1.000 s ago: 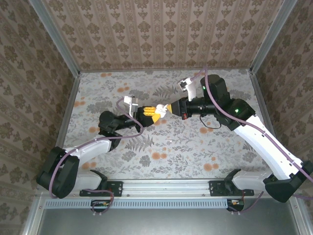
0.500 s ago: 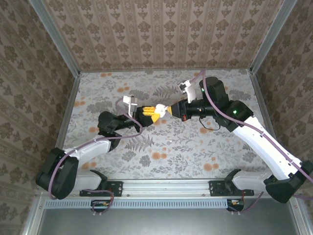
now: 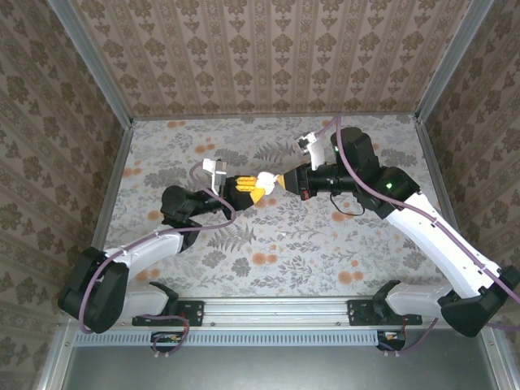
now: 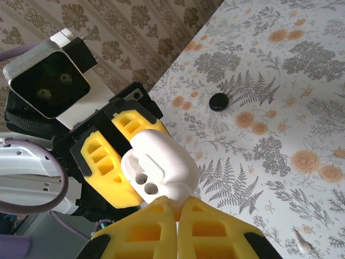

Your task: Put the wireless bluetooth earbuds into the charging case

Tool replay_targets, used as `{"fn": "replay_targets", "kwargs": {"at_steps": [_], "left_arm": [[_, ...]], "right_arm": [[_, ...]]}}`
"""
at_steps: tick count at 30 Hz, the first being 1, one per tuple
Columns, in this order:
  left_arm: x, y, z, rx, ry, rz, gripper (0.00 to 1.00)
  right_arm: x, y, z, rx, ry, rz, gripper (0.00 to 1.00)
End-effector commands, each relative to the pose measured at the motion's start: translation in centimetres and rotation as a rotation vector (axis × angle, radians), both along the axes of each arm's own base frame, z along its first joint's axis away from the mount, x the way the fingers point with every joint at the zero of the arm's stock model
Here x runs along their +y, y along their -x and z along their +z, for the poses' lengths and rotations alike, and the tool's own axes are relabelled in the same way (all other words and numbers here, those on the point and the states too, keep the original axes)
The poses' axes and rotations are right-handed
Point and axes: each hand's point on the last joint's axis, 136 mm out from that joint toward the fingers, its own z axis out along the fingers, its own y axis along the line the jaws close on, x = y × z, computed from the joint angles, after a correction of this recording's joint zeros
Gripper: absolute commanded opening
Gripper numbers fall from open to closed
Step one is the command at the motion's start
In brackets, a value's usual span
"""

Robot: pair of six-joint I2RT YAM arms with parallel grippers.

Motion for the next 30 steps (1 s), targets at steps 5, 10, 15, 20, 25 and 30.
{"fn": "replay_targets", "kwargs": {"at_steps": [5,10,15,20,25,30], "left_arm": [[0.6,0.8,2.8,-0.07,0.058,-0.008,0.0],[0.5,0.9,2.7,-0.068,0.057,-0.011,0.0],[0.5,1.0,2.8,-0.07,0.059,-0.011,0.0],[0.5,1.1,2.8,-0.069,0.059,-0.013,0.0],[0.5,1.1,2.9,-0.072,0.06,-0.012,0.0],[0.4,1.0,2.7,-0.069,0.057,-0.013,0.0]], "right_arm": [[1.0,0.6,0.0,0.034,-0.051,0.085,0.06],[1.2,0.6,0.2,0.066,-0.097,0.104,0.06],[1.5,0.9,0.0,0.118,-0.122,0.134,0.06],[1.8,1.1,-0.6,0.156,-0.123,0.157,0.05],[1.9,1.3,-1.7,0.194,-0.093,0.175,0.05],[1.7,0.8,-1.5,0.181,-0.076,0.15,0.2]]}}
